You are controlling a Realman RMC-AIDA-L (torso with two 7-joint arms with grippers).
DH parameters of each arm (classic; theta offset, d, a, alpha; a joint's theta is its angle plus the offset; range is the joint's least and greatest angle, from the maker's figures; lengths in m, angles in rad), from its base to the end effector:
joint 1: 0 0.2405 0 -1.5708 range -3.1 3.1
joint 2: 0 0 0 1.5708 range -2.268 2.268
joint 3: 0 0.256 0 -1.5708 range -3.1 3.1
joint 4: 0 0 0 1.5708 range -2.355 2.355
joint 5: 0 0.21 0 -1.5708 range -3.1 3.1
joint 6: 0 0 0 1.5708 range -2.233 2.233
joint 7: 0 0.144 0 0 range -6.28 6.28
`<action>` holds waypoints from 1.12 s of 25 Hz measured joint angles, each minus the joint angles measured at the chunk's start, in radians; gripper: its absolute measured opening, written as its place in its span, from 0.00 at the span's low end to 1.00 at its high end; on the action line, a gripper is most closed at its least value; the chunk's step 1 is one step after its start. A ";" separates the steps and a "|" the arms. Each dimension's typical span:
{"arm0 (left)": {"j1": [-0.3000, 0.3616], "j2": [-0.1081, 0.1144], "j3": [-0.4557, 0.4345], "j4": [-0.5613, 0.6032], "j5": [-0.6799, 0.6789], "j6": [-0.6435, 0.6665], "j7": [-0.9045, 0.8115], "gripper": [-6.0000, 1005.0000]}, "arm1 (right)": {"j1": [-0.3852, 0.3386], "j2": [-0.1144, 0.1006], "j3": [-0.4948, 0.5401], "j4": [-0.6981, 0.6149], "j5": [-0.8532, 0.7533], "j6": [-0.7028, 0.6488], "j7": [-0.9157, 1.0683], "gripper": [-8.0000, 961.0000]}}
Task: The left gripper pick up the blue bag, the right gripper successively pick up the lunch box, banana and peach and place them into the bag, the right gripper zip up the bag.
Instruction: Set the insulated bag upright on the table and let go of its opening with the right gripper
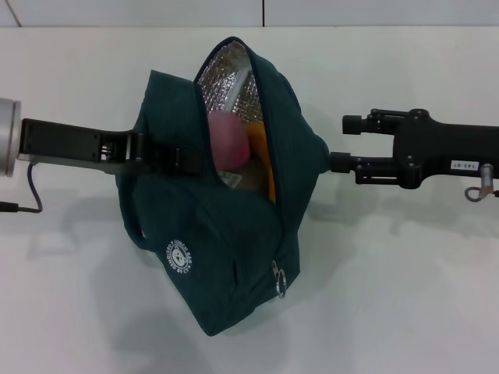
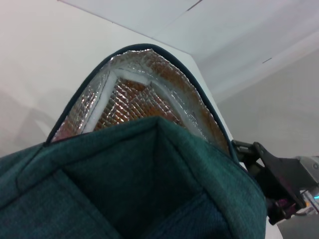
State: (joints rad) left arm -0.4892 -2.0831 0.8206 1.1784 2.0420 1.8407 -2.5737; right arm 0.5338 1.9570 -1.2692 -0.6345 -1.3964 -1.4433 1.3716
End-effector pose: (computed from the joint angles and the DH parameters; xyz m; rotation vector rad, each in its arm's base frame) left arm -0.2069 0.3171 0.0554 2.5659 1.6872 0.5312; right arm 0.2138 0.3471 -0.0013 -2.7888 0.4470 0.8878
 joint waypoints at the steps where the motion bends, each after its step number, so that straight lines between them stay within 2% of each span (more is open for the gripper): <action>1: 0.000 0.000 0.000 0.000 0.000 0.000 0.000 0.05 | 0.000 0.000 0.000 0.000 0.000 0.000 0.000 0.75; 10: -0.007 0.000 0.000 -0.002 0.000 -0.002 0.000 0.05 | 0.026 0.035 -0.001 -0.001 -0.029 0.006 -0.006 0.75; 16: -0.008 0.000 0.001 -0.002 0.000 -0.002 0.001 0.05 | 0.041 0.049 -0.001 0.001 -0.048 0.016 -0.012 0.75; 24: -0.001 -0.001 0.003 -0.002 -0.015 -0.001 0.001 0.05 | 0.050 0.050 -0.001 -0.009 -0.060 0.004 -0.019 0.75; 28: 0.001 -0.002 0.004 -0.002 -0.022 0.000 0.001 0.05 | 0.053 0.039 -0.001 -0.013 -0.075 -0.004 -0.030 0.75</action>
State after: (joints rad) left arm -0.4882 -2.0847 0.8250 1.1766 2.0203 1.8405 -2.5725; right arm 0.5867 1.9960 -1.2700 -0.6475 -1.4717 -1.4471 1.3419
